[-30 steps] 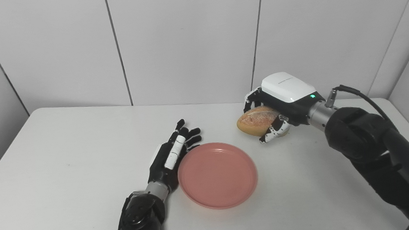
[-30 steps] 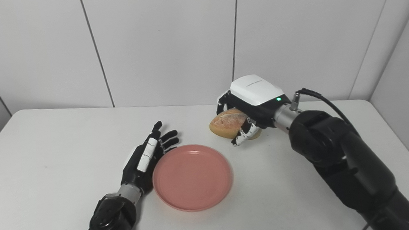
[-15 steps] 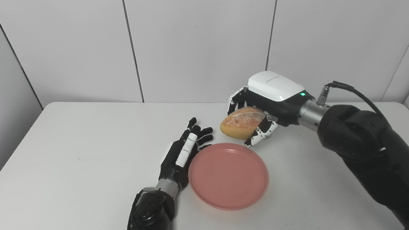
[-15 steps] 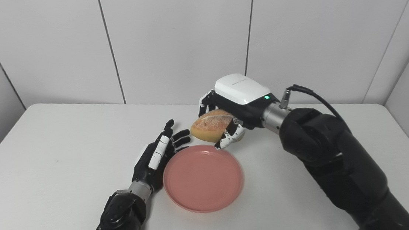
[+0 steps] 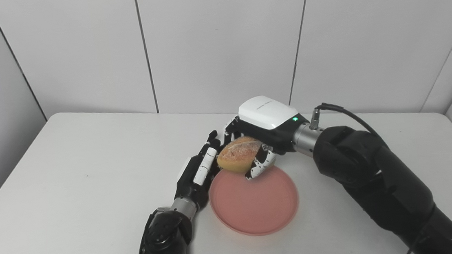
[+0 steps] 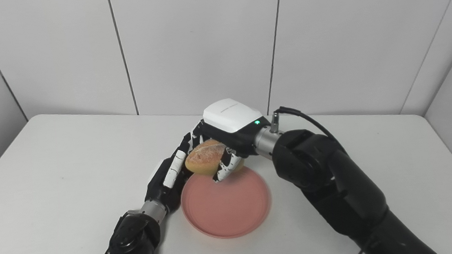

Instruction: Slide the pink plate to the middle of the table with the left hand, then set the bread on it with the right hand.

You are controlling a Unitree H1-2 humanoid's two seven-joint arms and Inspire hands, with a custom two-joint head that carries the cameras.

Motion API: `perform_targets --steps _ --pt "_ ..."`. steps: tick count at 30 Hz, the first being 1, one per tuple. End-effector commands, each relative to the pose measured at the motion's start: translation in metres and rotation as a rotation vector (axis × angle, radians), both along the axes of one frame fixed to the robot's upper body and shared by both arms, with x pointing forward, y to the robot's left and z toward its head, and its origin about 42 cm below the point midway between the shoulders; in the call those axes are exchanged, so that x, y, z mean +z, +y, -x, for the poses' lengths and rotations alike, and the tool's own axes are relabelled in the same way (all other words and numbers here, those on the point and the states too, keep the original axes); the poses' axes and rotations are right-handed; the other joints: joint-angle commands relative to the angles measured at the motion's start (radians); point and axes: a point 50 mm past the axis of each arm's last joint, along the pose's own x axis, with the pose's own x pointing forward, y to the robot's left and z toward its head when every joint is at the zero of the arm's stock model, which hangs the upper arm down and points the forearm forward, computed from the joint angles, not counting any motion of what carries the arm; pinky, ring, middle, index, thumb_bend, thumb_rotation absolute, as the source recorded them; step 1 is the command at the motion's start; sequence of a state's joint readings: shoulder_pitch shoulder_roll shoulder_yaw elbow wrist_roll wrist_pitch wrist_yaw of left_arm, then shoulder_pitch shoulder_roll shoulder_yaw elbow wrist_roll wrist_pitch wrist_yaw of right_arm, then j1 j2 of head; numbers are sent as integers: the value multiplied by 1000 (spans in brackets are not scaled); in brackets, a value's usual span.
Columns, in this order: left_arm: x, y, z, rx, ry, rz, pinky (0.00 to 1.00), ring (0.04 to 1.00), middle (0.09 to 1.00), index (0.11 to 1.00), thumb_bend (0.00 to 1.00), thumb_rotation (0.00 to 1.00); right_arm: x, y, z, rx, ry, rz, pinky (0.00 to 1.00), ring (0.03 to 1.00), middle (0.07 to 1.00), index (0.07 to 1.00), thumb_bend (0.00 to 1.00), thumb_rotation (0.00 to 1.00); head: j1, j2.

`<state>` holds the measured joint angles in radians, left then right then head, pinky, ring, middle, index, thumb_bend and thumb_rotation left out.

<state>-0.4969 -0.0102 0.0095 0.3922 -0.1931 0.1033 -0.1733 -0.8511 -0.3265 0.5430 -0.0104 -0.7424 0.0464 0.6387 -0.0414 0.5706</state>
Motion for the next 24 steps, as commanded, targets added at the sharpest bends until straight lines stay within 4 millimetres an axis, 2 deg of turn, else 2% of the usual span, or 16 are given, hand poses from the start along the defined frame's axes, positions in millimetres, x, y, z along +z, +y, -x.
perform_targets --steps 1,11,14,20,24 --pt "-10 3 4 0 56 -13 735 815 823 1000 968 771 26 6 -1 49 -94 39 335 404 473 488 531 0 0 1" --pt "-10 2 4 -10 60 -4 804 830 829 1000 981 766 18 0 -12 55 -89 79 300 380 465 489 531 0 1 -2" --pt "-9 2 4 -11 60 -5 785 826 829 1000 977 768 20 1 -14 61 -89 82 292 367 456 491 531 0 -1 1" --pt "-8 2 3 -19 53 -8 812 835 829 1000 983 773 19 6 -15 77 -78 123 297 371 455 494 530 0 -6 2" --pt "-8 1 3 -29 47 -7 765 834 836 1000 960 786 14 12 -15 93 -60 184 263 333 428 503 528 0 -9 3"
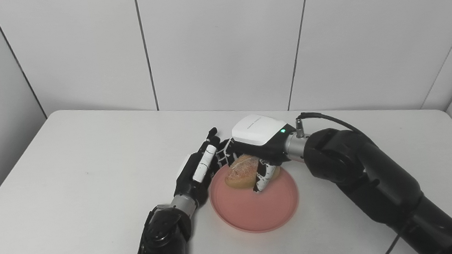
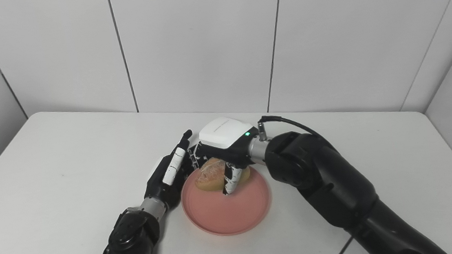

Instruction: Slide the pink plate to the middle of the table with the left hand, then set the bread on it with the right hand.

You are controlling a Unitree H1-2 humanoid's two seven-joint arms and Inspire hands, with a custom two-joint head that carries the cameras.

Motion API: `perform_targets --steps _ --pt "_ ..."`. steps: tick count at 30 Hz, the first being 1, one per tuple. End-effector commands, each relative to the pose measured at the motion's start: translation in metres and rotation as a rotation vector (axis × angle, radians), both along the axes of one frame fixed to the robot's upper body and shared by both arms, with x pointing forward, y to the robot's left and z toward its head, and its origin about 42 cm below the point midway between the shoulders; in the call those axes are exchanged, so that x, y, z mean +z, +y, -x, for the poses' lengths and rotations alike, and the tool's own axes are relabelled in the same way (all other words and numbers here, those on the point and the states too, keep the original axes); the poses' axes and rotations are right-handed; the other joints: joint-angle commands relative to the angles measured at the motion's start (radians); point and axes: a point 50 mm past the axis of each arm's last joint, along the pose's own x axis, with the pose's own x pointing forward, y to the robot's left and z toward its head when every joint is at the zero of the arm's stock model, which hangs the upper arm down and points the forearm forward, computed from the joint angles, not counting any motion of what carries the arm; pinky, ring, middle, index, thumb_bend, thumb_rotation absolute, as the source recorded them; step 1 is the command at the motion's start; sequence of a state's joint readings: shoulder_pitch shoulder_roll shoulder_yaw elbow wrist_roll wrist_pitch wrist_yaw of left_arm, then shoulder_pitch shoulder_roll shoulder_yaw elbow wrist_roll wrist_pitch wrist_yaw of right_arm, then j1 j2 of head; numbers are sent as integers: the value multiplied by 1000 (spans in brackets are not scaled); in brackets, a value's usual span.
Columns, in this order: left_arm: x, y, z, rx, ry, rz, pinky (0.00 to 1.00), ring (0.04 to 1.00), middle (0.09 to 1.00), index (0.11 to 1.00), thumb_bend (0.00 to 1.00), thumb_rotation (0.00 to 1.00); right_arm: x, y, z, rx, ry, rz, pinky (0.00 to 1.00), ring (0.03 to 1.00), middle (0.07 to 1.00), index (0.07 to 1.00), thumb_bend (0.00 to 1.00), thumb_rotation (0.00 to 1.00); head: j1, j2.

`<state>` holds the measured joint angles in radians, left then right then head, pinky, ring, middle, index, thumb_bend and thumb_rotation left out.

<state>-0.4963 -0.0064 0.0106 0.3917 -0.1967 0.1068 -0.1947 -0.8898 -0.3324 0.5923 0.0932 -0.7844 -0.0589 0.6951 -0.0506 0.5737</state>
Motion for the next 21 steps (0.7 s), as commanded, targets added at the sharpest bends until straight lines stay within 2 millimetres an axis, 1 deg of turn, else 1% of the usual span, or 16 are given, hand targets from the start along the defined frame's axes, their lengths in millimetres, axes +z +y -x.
perform_targets --steps 1,3,5,7,9,14,19,21 --pt "-8 0 3 -14 47 -7 782 840 863 1000 969 786 27 9 -1 59 -72 22 230 297 410 505 525 0 1 1" --pt "-9 -1 3 -20 50 -4 797 849 872 1000 970 788 23 11 1 64 -60 47 237 305 411 508 525 0 1 2" --pt "-8 -1 3 -20 51 -2 792 857 874 1000 973 788 18 12 1 66 -44 59 275 365 452 528 517 0 3 2" --pt "-8 -1 3 -17 51 3 776 861 866 1000 970 784 14 11 1 70 -35 66 308 390 474 528 516 0 3 3" --pt "-8 -1 3 -13 52 10 756 859 849 1000 981 772 9 11 1 66 -35 81 305 394 475 528 516 0 2 4" --pt "-6 0 4 -11 55 13 747 856 832 998 984 768 0 10 0 68 -38 105 291 389 471 531 516 0 1 6" --pt "-6 1 3 -8 60 11 750 850 822 997 991 766 -1 9 -2 71 -39 104 297 390 472 533 515 0 1 2" --pt "-6 1 3 -6 62 13 750 847 820 998 981 765 -2 8 -3 71 -40 99 273 381 464 535 514 0 1 2"
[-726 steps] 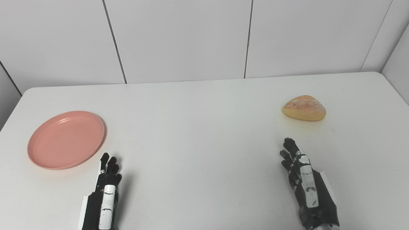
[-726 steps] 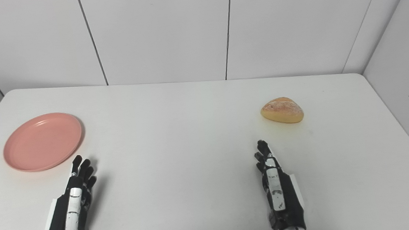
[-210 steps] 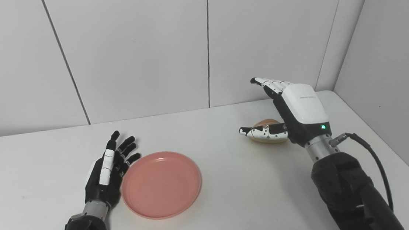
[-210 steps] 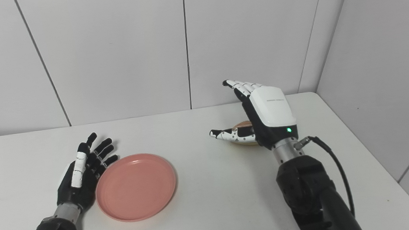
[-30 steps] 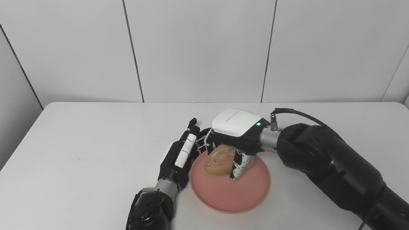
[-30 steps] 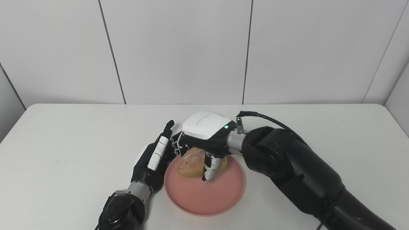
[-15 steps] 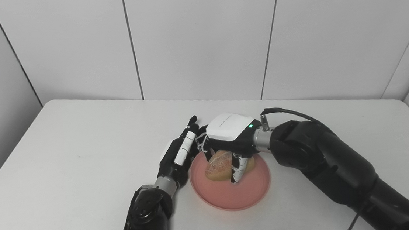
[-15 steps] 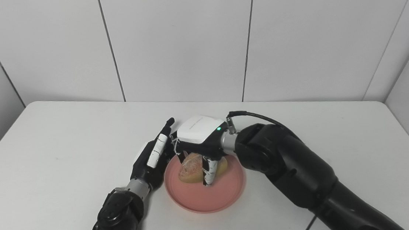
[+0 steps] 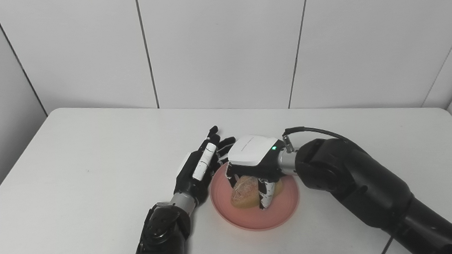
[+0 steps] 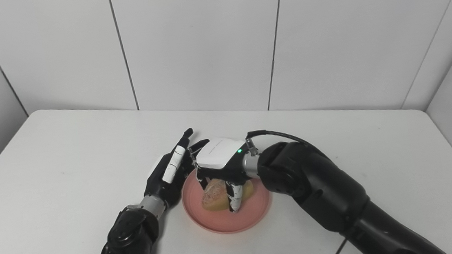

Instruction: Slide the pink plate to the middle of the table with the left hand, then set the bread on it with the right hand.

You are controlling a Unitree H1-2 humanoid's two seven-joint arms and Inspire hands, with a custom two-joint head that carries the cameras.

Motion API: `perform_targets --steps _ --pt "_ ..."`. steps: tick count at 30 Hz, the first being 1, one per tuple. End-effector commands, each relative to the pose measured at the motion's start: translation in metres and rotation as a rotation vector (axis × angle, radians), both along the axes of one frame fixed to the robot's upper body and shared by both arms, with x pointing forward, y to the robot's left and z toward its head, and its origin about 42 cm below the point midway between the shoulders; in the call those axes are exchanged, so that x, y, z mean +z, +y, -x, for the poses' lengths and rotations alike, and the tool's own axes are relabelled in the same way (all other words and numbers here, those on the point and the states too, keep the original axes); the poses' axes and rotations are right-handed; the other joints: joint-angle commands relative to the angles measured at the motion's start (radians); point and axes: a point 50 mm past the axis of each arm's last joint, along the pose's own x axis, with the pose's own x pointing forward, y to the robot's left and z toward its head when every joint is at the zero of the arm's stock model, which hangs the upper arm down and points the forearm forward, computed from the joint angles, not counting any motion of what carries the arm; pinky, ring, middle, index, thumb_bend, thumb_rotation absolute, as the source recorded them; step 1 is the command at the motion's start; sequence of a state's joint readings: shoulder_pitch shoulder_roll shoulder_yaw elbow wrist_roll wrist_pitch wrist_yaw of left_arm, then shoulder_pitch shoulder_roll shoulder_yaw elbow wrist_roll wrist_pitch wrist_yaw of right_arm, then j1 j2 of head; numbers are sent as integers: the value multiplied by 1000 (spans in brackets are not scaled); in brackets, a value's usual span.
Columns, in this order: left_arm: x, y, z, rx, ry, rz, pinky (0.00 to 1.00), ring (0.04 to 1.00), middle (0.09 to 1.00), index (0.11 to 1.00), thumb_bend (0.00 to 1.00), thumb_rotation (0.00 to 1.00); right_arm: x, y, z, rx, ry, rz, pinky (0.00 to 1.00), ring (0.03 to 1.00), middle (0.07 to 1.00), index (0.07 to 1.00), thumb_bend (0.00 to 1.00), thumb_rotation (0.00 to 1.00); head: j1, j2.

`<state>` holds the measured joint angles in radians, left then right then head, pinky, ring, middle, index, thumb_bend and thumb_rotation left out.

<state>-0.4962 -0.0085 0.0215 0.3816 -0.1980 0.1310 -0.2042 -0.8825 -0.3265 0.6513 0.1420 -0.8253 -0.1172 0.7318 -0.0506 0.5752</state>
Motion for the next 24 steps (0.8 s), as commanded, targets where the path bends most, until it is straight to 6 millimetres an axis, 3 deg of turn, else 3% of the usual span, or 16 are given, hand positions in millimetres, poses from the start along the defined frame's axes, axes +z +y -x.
perform_targets --steps 1,7,11,12,14,17,24 --pt "-7 0 3 -2 51 9 750 846 820 998 980 765 24 2 -4 35 -75 -32 270 380 463 535 514 0 1 0" --pt "-7 0 3 -4 45 -1 761 856 829 1000 1000 765 22 -1 -5 33 -68 -45 272 378 464 539 514 0 1 1" --pt "-6 1 3 -9 44 0 763 859 825 1000 986 768 22 -3 -4 31 -73 -50 356 408 489 530 518 0 -2 2" --pt "-6 2 3 -11 45 2 763 880 856 1000 983 762 23 -4 -4 33 -78 -57 511 566 597 585 799 146 -2 2" --pt "-7 2 3 -16 48 7 788 906 895 1000 983 756 24 -7 -4 36 -77 -77 628 686 699 646 948 273 -3 2" --pt "-8 2 3 -20 49 7 809 932 945 1000 985 758 27 -10 -5 33 -63 -84 718 774 774 694 996 368 -4 2" --pt "-8 2 4 -16 42 6 743 880 852 1000 982 758 31 -14 -5 26 -39 -71 716 777 775 711 1000 358 -8 3"
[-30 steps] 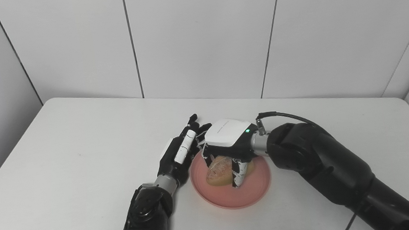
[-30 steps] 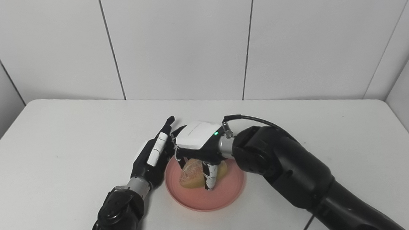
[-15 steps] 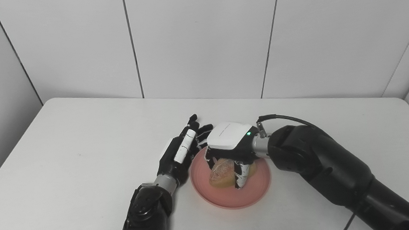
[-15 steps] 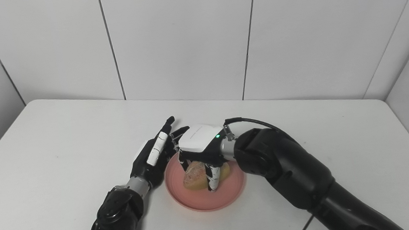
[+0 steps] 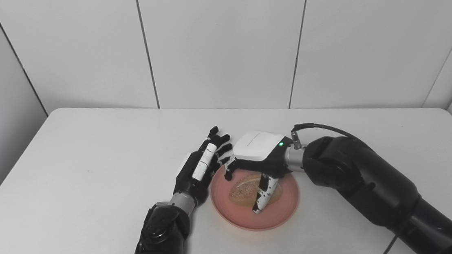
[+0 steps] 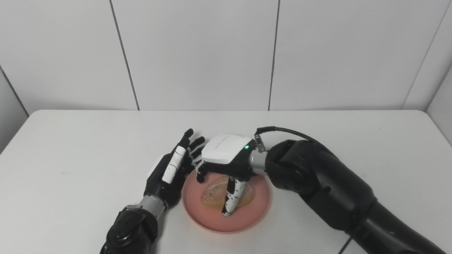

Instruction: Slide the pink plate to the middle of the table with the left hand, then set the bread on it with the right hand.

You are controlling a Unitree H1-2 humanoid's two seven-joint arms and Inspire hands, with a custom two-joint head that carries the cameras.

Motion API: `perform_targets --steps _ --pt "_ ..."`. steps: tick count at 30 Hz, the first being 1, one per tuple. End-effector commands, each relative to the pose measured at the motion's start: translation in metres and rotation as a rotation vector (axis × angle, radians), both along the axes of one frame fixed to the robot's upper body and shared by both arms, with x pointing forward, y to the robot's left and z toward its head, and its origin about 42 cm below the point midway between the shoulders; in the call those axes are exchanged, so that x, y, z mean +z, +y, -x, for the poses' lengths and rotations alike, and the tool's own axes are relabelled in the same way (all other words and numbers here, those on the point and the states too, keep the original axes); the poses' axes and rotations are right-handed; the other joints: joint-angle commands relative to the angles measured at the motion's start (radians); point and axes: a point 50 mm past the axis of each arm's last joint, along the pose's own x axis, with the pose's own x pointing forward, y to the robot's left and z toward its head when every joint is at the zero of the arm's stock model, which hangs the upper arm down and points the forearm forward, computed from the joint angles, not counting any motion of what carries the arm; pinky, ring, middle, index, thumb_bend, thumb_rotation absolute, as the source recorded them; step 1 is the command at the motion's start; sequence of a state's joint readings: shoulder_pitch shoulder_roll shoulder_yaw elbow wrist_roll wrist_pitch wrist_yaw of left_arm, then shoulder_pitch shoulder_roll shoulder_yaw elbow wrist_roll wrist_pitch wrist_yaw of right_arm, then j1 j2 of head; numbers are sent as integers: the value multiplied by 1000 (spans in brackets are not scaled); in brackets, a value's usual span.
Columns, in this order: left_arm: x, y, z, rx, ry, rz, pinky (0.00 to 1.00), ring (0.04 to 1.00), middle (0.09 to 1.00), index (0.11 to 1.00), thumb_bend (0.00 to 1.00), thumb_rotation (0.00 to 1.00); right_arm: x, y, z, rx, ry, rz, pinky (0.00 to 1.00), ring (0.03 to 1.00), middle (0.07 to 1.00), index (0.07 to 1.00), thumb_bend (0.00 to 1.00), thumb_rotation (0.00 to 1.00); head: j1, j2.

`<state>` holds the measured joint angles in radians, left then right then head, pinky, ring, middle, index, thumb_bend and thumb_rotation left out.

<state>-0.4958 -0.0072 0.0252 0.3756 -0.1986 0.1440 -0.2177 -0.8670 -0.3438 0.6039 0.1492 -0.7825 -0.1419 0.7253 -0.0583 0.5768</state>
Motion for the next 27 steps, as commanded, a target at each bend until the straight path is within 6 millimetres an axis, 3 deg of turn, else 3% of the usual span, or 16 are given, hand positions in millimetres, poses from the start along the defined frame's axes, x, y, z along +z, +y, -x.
perform_targets --steps 1,13,16,20,27 --pt "-9 1 4 -3 38 8 739 871 838 999 980 756 31 0 -1 34 -58 -17 714 779 777 711 1000 357 -1 2" --pt "-8 1 3 -5 38 15 797 846 798 995 983 749 57 -10 -1 -17 -52 -18 724 807 785 690 1000 378 -6 5" --pt "-6 -1 4 -3 39 17 794 838 807 990 986 746 65 -17 -3 -22 -54 -48 675 763 758 673 1000 387 -7 5" --pt "-5 0 3 15 31 6 797 867 853 987 991 753 83 -43 -5 -89 -5 -214 636 733 733 663 1000 386 -2 6" --pt "-2 5 -2 35 10 -5 797 900 881 976 1000 763 91 -98 -10 -192 39 -537 726 783 777 696 1000 490 -9 6"
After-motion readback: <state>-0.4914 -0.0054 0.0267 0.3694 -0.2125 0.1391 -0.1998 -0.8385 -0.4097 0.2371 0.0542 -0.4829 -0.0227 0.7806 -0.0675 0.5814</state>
